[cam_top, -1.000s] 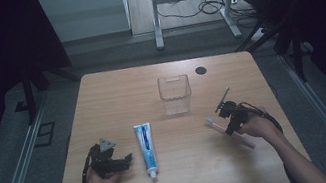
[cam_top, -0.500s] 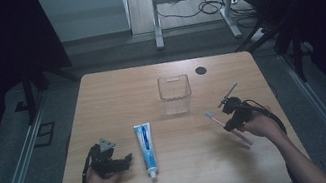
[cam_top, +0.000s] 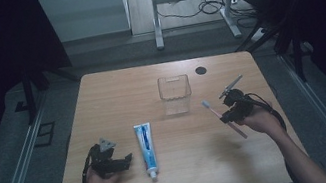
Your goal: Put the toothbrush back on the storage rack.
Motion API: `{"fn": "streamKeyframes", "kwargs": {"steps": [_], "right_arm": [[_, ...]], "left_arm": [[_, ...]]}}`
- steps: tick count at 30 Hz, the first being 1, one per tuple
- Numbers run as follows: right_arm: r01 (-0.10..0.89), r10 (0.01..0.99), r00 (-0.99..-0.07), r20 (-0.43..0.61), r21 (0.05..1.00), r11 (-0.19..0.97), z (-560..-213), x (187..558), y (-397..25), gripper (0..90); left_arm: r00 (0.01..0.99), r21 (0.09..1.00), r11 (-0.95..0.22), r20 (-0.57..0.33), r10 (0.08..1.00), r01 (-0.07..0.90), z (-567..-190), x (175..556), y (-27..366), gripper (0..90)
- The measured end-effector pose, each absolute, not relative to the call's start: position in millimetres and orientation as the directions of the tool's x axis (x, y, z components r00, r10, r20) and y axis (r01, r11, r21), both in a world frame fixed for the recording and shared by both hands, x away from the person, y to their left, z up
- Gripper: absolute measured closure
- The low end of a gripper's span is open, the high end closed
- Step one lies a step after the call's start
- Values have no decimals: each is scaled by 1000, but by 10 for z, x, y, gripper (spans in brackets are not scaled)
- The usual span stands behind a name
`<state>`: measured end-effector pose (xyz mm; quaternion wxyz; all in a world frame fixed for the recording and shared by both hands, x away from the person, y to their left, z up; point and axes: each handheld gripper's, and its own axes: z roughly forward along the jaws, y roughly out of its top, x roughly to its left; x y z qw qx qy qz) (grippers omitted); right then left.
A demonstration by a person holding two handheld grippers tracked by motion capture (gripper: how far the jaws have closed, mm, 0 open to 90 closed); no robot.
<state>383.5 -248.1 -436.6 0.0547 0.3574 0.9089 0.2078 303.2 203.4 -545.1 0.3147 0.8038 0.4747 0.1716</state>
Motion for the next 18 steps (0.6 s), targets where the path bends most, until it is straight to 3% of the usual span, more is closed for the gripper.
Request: {"fn": "streamKeyframes", "kwargs": {"steps": [18], "right_arm": [[578,671,-741,27,534,617,-4131,3918,-2278,789]], "left_arm": [[493,668,-356,-20,870,654,-5449,3034,2037,67]]}}
